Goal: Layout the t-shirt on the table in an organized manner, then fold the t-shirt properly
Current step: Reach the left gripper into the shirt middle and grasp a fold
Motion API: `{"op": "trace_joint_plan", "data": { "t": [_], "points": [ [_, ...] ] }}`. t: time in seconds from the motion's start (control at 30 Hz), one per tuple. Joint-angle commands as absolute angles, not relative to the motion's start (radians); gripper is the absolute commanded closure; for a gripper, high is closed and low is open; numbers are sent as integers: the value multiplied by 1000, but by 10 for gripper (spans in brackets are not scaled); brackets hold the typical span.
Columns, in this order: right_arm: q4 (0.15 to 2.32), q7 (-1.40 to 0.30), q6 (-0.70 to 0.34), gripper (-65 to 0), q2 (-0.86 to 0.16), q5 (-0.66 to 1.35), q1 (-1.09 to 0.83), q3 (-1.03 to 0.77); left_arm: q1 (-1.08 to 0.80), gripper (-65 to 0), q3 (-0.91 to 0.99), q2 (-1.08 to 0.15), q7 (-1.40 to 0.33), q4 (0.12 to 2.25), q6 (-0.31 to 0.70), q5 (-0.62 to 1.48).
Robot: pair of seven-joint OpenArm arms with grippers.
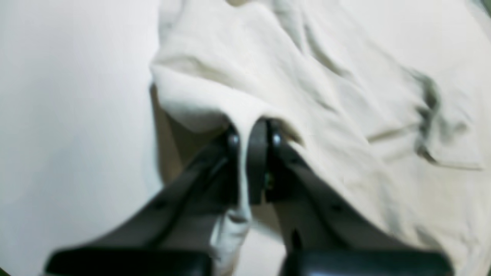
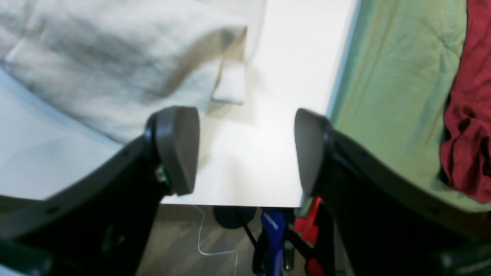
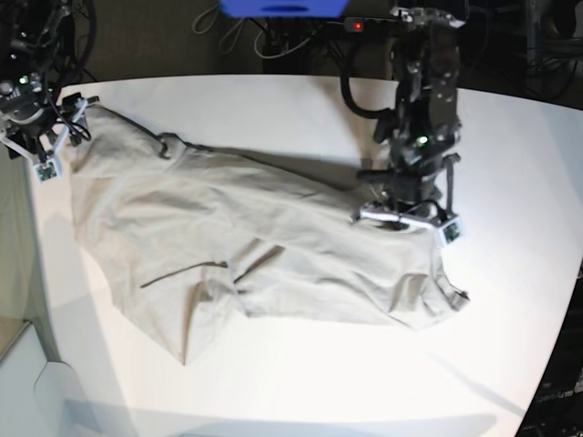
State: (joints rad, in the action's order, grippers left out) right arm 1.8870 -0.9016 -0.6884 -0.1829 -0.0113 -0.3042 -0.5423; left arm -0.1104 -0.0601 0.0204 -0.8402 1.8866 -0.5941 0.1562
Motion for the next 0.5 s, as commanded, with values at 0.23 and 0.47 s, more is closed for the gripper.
{"op": "trace_joint_plan", "data": {
  "t": [0.23, 0.47],
  "points": [
    [1906, -886, -698, -396, -199, -7, -298, -547, 113, -4, -216, 157, -825, 1627, -698, -45],
    [1906, -886, -698, -396, -202, -7, -300, -549, 259, -5, -219, 157, -676, 1311, -698, -65]
  ]
}}
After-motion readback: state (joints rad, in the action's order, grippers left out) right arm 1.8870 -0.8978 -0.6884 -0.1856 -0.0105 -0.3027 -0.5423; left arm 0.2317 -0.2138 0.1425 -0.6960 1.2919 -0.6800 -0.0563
